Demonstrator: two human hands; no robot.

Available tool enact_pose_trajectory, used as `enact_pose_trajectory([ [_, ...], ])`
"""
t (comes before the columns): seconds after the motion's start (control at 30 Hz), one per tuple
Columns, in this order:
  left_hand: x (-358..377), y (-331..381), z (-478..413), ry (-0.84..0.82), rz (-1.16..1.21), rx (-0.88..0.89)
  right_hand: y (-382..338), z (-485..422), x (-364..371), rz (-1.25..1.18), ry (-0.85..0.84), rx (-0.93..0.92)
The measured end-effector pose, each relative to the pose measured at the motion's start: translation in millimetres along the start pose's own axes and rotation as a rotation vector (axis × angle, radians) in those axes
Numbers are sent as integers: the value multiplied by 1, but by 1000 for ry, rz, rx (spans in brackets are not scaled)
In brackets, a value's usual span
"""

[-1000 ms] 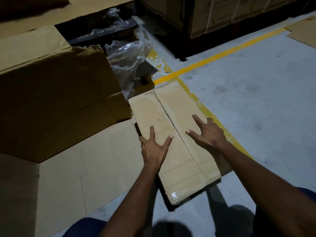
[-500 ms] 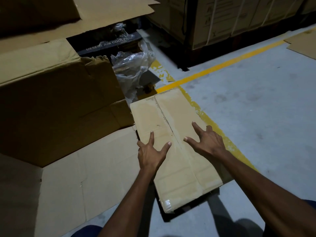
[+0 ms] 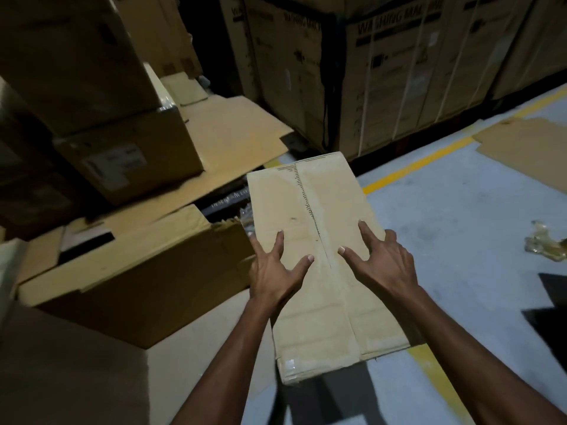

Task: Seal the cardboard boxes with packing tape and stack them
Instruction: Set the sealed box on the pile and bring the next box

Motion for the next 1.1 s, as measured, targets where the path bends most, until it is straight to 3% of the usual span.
enact_pose_trajectory([
  [0.2,-151,55,21,-36,-33,105,-71,34,-146,16,17,-18],
  [0.43,-274,80,67,-26,-14,21,-141,91,-256,19,-6,-80],
  [0.83,-379,45,153,77,-54,-65,-223,169,-283,-27,-62,-261],
  [1.1,-419,17,244,184,-97,-230,-261,236,-281,-43,-176,-442],
])
Point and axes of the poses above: each hand's wrist, its own z-axis away from the middle knuckle, its own x-axis out of the palm, y = z × x, the point moved 2 cm from there along -z, towards the middle knuckle, and after that the axes turned 9 degrees about x, right-handed, at the moved point
